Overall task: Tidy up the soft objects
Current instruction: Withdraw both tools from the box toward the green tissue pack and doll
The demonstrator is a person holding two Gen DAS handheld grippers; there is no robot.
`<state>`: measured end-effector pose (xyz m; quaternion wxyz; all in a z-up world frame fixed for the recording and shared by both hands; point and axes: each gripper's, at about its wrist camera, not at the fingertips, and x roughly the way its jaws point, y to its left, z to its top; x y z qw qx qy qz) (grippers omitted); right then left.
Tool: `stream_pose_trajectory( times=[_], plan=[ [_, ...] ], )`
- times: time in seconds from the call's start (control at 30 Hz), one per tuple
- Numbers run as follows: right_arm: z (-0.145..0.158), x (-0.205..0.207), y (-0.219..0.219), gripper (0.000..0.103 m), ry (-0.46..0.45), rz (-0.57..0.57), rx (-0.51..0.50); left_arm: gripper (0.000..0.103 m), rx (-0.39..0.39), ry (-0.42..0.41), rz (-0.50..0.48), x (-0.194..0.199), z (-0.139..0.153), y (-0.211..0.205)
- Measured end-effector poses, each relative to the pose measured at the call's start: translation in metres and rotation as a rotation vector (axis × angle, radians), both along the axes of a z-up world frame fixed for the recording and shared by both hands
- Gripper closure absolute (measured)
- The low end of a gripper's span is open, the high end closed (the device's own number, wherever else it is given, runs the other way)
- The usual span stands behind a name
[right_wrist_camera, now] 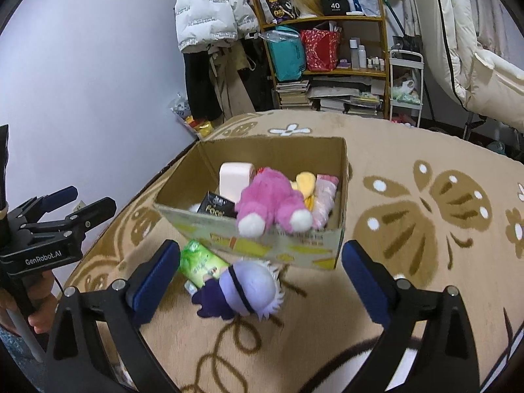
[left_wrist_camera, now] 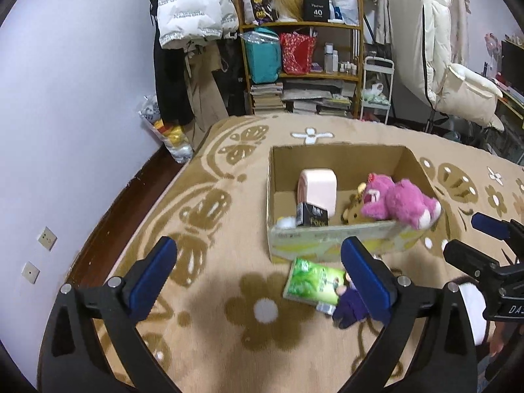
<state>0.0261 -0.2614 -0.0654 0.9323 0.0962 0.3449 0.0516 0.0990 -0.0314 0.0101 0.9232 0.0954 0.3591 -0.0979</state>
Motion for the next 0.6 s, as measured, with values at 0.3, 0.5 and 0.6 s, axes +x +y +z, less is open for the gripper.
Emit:
stream_pose_trajectory(
  times=[0.3, 0.5, 0.6],
  plan=[
    [-0.01, -0.014, 0.008, 0.0, 0.025, 0.002, 0.01, 0.003, 0.022, 0.063, -0.005, -0.012, -0.013, 0.003],
    [-0.02, -0.012, 0.01, 0.0, 0.044, -0.003, 0.018, 0.003, 0.016, 0.113, -0.003, -0.004, -0.028, 0.003],
    [-0.029, -0.006, 0.008, 0.0, 0.06, -0.014, 0.042, 0.003, 0.004, 0.149, 0.0, 0.002, -0.038, 0.005]
  ],
)
